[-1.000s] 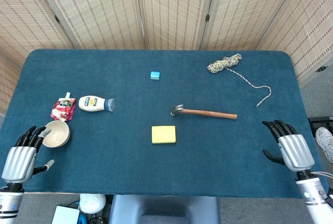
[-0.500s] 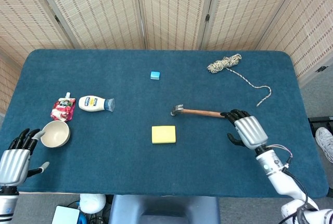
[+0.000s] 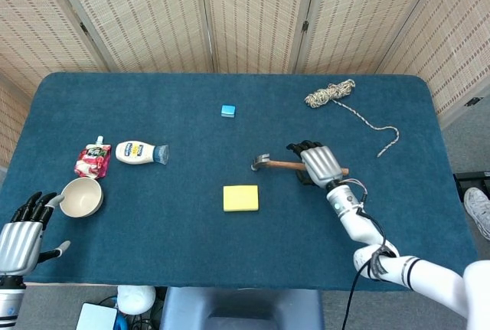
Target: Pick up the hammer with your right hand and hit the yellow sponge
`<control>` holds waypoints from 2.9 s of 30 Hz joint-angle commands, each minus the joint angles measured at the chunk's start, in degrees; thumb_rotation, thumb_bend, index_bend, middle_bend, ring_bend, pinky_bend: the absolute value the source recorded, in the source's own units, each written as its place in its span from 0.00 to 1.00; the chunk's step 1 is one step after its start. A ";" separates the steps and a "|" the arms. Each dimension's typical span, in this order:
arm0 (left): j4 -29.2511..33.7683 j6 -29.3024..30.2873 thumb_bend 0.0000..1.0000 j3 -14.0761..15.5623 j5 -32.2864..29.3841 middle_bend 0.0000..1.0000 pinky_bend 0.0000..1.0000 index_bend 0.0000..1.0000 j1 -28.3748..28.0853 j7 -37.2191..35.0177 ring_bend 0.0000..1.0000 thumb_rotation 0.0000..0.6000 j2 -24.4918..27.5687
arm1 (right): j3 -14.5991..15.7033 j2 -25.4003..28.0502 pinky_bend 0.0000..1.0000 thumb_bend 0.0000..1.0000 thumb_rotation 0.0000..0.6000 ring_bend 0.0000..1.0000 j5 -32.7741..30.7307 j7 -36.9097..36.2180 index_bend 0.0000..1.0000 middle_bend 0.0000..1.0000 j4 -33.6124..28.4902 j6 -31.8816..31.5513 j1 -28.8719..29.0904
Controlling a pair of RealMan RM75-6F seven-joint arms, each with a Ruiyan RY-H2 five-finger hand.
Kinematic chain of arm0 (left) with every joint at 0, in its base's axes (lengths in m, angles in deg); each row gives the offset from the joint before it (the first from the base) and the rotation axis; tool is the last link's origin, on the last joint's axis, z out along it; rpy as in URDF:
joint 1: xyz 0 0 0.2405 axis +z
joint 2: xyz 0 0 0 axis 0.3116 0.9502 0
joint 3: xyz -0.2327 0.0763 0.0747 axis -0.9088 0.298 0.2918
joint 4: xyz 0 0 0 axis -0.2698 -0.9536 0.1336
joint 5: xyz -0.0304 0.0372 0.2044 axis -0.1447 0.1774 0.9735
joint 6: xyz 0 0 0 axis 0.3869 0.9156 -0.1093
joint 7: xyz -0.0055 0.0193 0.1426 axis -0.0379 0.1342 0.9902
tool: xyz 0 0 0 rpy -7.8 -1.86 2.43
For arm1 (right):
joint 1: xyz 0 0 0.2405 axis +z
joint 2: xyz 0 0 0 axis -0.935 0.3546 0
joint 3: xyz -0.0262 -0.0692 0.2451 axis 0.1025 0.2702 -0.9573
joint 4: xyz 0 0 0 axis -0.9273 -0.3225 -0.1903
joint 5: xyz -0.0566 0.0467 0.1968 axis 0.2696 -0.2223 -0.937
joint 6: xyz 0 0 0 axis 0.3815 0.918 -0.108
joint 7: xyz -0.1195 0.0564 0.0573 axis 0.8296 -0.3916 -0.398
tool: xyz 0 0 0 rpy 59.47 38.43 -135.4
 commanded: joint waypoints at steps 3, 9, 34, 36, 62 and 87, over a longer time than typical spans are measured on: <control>-0.29 -0.11 0.11 0.00 -0.20 0.18 0.25 0.19 0.10 -0.31 0.11 1.00 0.00 | 0.32 -2.50 0.27 0.38 1.00 0.20 -1.56 0.86 0.24 0.29 2.82 1.55 2.02; -0.45 -0.51 0.11 0.02 -0.16 0.18 0.25 0.19 -0.07 -0.50 0.11 1.00 -0.06 | 1.35 -4.50 0.27 0.40 1.00 0.20 -2.60 1.53 0.27 0.29 5.66 1.94 3.11; -0.75 -0.72 0.11 -0.12 -0.47 0.18 0.25 0.20 -0.03 -0.74 0.11 1.00 0.13 | 2.17 -11.29 0.27 0.56 1.00 0.24 -5.31 1.63 0.34 0.36 14.49 2.61 5.71; -0.89 -0.79 0.11 -0.10 -0.58 0.18 0.25 0.20 0.01 -0.80 0.11 1.00 0.12 | 2.12 -11.53 0.27 0.59 1.00 0.25 -5.50 1.62 0.34 0.36 14.82 2.54 5.74; -1.43 -1.82 0.11 -0.09 -1.24 0.18 0.25 0.20 -0.22 -0.97 0.11 1.00 -0.11 | 1.05 -14.67 0.32 0.39 1.00 0.30 -5.80 1.76 0.45 0.45 17.94 -0.11 6.20; -2.26 -1.97 0.11 0.01 -1.71 0.18 0.25 0.19 0.09 -1.67 0.11 1.00 -0.44 | 0.83 -16.71 0.36 0.53 1.00 0.39 -6.34 3.22 0.57 0.54 21.07 -0.20 6.39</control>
